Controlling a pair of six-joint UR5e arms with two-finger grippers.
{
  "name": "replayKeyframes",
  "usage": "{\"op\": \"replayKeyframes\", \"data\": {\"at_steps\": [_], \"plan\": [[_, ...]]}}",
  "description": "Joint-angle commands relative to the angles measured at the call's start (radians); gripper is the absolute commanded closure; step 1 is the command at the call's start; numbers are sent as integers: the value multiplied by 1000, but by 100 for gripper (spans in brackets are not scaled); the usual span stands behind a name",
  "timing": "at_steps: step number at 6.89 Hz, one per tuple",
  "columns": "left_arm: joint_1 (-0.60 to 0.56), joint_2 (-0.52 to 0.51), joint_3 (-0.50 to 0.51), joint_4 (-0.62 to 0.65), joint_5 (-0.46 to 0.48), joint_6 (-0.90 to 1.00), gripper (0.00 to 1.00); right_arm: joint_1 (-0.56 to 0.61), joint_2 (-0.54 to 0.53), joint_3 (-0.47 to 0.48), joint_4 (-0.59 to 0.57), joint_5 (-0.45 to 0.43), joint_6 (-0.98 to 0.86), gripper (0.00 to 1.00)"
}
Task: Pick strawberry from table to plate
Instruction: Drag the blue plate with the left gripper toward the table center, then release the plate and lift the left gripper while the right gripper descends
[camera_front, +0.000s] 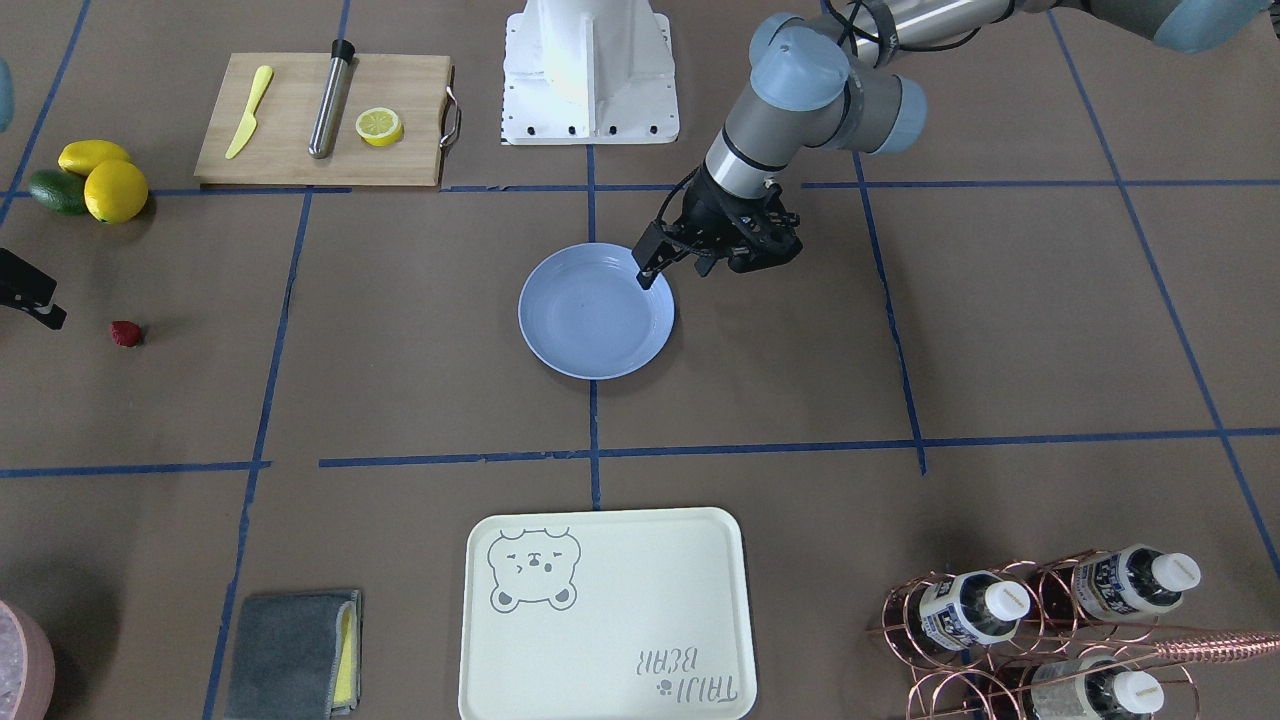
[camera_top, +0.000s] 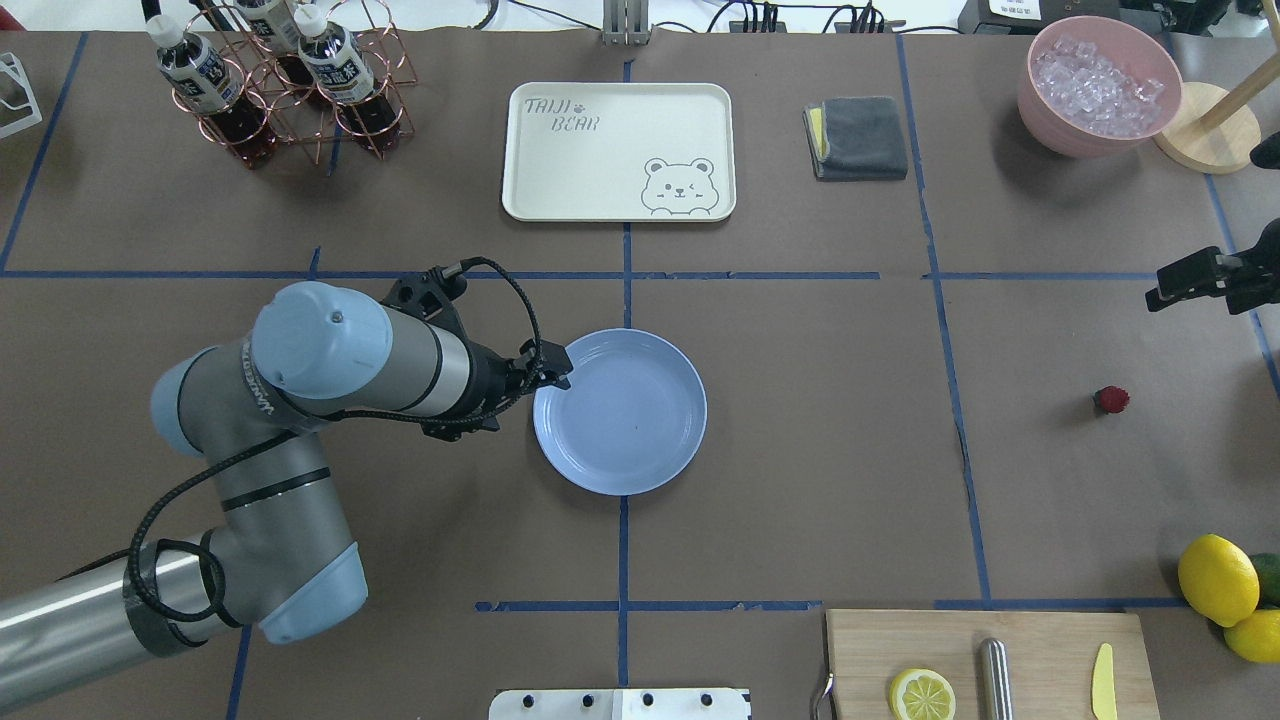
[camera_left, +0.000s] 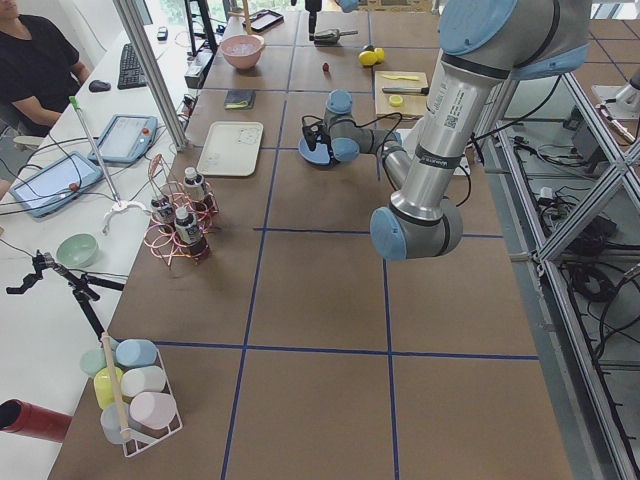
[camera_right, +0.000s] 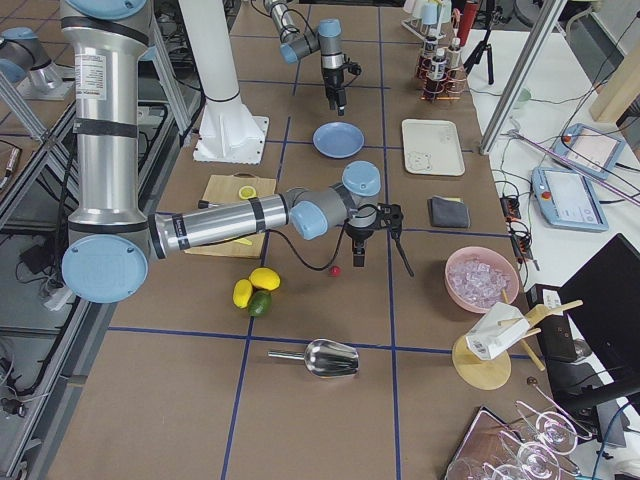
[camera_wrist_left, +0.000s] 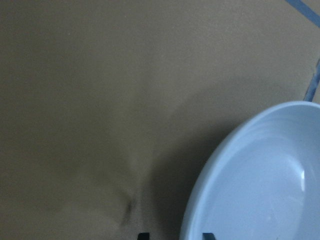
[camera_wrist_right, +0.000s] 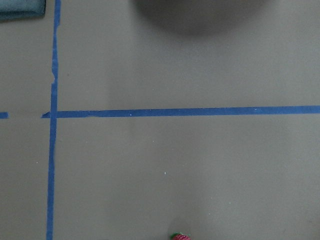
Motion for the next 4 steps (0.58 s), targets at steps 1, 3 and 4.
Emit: {"op": "replayKeyframes", "data": {"at_steps": [1,3,4], "plan": [[-76,0,-125,192,-4,138,0,-72,-14,-9,1,-61,1,0],[-161,9,-134,224,-46,234,0,-131,-15,-7,2,-84,34,0],[-200,9,-136,224,-47,254,0,-160,-15,-10,1,-128,38,0]]}}
